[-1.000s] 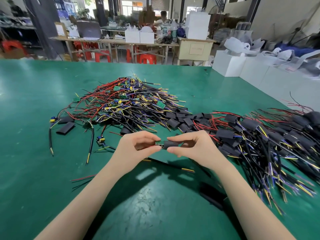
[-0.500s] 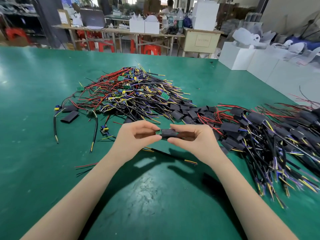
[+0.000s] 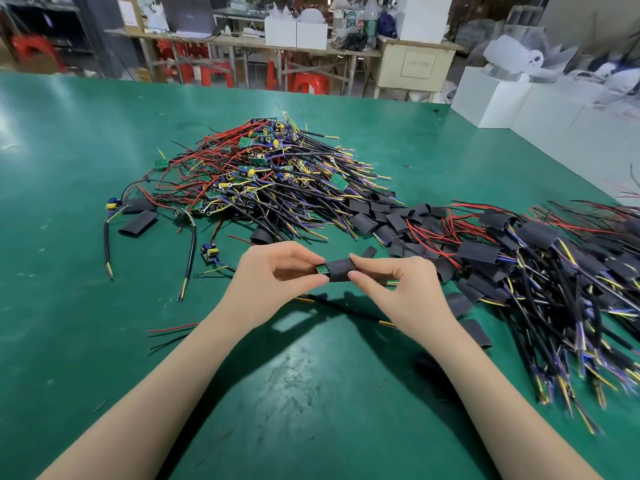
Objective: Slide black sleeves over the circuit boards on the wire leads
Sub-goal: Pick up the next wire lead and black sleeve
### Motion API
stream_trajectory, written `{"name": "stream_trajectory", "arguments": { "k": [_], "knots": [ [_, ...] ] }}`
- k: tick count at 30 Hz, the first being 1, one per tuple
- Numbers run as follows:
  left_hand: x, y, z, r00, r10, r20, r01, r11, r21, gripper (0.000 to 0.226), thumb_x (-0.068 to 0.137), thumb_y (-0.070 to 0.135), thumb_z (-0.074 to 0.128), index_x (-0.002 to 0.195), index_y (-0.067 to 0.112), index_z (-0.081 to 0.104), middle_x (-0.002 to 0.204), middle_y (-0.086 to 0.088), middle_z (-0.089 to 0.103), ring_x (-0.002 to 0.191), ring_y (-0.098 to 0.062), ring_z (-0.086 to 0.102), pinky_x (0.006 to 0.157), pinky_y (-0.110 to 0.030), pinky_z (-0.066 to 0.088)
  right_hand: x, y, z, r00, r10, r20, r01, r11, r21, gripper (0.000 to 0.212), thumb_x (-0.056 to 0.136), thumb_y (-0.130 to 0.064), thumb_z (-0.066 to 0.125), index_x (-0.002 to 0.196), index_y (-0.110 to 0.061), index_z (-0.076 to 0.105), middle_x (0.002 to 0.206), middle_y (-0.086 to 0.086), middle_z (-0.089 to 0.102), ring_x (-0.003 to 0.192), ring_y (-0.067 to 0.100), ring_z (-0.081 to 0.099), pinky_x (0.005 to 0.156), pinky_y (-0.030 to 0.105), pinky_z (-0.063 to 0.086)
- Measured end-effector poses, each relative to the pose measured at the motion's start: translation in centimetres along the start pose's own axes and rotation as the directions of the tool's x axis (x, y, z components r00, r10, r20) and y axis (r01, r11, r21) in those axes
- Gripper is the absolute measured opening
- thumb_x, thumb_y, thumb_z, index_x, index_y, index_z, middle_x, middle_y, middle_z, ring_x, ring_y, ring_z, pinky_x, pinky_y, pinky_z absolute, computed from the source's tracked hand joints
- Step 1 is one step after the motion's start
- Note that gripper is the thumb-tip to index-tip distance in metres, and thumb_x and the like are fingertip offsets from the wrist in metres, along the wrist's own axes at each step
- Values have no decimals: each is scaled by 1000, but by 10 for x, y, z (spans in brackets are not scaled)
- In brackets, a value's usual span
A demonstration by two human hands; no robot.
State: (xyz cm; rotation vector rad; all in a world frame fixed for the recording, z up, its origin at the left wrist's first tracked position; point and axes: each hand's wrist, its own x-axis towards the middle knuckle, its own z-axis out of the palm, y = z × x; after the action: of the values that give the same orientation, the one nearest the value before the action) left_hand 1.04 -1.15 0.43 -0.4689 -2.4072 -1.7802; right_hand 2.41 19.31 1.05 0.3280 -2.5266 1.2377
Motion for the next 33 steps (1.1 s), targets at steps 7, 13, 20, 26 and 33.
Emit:
{"name": "stream_trajectory", "arguments": {
  "k": [7,13,20,26,33],
  "knots": [
    [4,-2,-7,997,6,77,-1,997,-74,21,77,3,78,96,14,77,83,3,76,74,-6,70,70,-14,51,2,1,-3,999,-4,-46,5,1000,18,22,78,-13,76,100,-18,76,88,-19,69,79,-13,64,79,7,47],
    [3,-2,-5,999,-16,45,22,990,-138,19,74,-1,79,91,9,77,75,6,75,62,2,65,56,-6,45,-1,2,2,998,-41,-48,42,999,29,21,78,-9,76,99,-14,76,86,-10,73,71,-17,61,71,1,41],
    [2,0,-6,996,-67,64,79,976,-201,22,71,-3,80,88,10,77,82,-1,77,70,-6,70,65,-11,50,0,0,2,997,-65,-31,69,989,135,21,79,-10,76,98,-17,76,72,-7,71,62,1,54,65,27,50],
    [4,1,-14,986,-100,136,139,939,-315,23,70,14,82,91,22,79,89,-6,77,81,-20,74,74,-19,55,4,-2,-2,998,40,42,-54,906,420,21,85,-4,67,98,-18,74,76,3,75,70,8,70,77,20,55],
    [3,2,-15,979,-128,159,177,922,-345,23,67,18,82,89,22,78,86,-8,77,78,-22,74,71,-19,55,1,-4,6,998,24,52,-44,909,415,19,86,-4,66,101,-13,75,74,2,74,65,3,65,67,14,47]
  ]
}}
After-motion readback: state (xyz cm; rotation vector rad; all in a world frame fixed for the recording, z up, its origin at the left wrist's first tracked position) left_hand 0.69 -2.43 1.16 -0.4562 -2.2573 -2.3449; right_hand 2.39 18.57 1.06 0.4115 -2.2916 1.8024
